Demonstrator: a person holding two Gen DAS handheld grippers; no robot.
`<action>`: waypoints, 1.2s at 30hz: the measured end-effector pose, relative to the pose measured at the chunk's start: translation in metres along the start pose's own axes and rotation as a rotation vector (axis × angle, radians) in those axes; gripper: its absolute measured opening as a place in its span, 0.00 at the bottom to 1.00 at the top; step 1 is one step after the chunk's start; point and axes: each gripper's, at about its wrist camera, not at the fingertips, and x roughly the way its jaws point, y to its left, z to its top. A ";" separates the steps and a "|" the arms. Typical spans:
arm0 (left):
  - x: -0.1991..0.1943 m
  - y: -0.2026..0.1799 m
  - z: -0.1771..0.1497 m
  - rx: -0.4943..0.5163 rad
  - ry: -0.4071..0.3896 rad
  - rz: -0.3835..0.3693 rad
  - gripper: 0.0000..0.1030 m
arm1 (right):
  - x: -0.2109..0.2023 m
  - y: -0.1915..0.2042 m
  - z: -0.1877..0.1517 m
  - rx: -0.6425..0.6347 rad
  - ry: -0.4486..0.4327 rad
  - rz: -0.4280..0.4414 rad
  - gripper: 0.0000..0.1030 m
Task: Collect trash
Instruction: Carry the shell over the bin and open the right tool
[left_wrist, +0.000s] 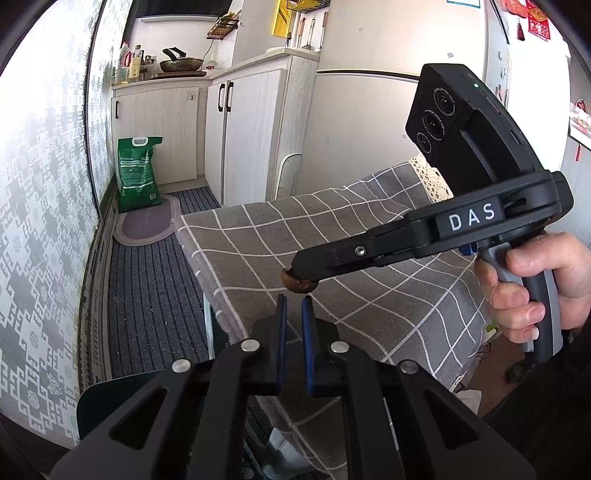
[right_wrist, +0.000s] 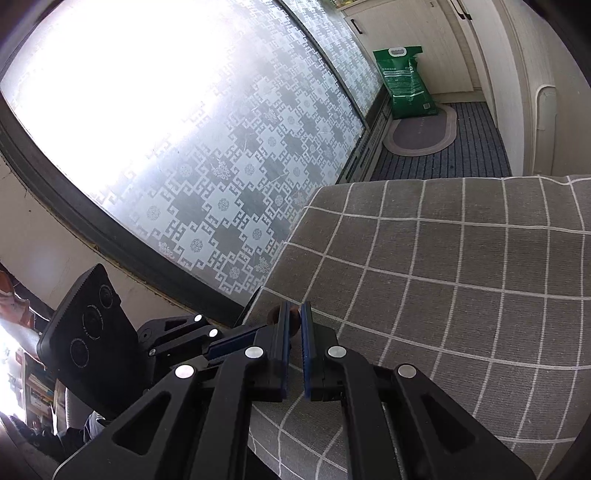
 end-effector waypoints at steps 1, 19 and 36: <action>-0.002 0.003 0.000 -0.002 -0.002 0.002 0.09 | 0.003 0.003 0.001 -0.002 0.004 0.003 0.05; -0.052 0.058 -0.026 -0.076 -0.026 0.063 0.08 | 0.066 0.071 0.013 -0.099 0.094 0.020 0.06; -0.077 0.101 -0.075 -0.152 0.068 0.086 0.08 | 0.137 0.112 -0.009 -0.148 0.229 -0.015 0.06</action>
